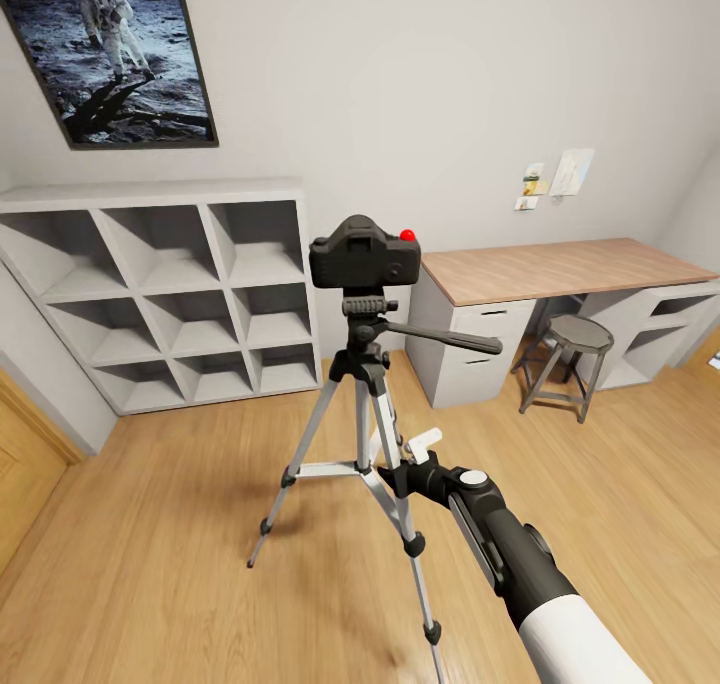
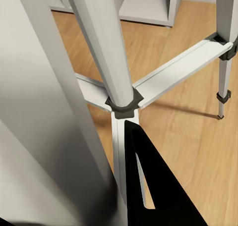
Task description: Attach the digital camera to the camera tripod in the bedroom.
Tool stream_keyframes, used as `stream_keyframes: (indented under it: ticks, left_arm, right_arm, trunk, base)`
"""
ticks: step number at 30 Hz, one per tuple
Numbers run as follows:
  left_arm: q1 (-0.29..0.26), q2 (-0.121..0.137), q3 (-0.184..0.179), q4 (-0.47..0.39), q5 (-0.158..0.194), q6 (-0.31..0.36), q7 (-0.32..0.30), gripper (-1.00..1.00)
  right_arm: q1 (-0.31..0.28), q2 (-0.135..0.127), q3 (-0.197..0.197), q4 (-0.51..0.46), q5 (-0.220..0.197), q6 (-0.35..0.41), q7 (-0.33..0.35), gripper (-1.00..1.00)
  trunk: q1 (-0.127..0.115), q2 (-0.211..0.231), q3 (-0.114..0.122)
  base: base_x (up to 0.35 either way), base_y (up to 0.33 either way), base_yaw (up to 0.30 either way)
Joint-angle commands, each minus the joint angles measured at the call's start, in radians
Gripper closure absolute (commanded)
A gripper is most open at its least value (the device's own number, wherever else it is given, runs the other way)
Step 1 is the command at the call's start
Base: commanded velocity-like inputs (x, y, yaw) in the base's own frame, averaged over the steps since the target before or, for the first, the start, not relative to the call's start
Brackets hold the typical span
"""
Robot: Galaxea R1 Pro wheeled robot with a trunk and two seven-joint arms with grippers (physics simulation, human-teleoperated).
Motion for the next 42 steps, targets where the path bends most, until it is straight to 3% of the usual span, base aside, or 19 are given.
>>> stream_keyframes:
  ticks: [1, 15, 16, 28, 42]
  left_arm:
    - [0.001, -0.003, -0.009, 0.000, 0.007, 0.004, 0.003, -1.00]
    - [0.038, -0.010, -0.008, 0.000, -0.003, -0.037, -0.009, -1.00]
    - [0.040, -0.011, -0.008, 0.000, -0.004, -0.050, -0.009, -1.00]
    - [0.044, -0.013, -0.010, 0.000, -0.006, -0.080, -0.010, -1.00]
    - [0.044, -0.015, -0.009, 0.000, -0.006, -0.081, -0.011, -1.00]
  right_arm:
    - [-0.001, 0.000, -0.001, -0.002, 0.003, 0.004, 0.006, 1.00]
    - [-0.001, 0.000, -0.001, -0.003, 0.002, 0.004, 0.002, 1.00]
    - [-0.001, 0.000, -0.001, -0.003, 0.002, 0.004, 0.003, -1.00]
    - [-0.001, 0.000, -0.001, -0.001, 0.002, 0.005, 0.003, -1.00]
    - [-0.001, 0.000, -0.003, -0.001, 0.002, 0.004, 0.002, -1.00]
  trunk:
    - [0.000, -0.002, -0.001]
    - [0.000, -0.002, -0.001]
    - [0.000, -0.002, -0.001]
    - [0.000, -0.002, -0.001]
    - [0.000, -0.002, -0.001]
  base:
    - [0.000, 0.000, 0.000]
    - [0.000, 0.000, 0.000]
    - [0.000, 0.000, 0.000]
    - [-0.011, -0.003, 0.000]
    - [-0.180, -0.063, 0.000]
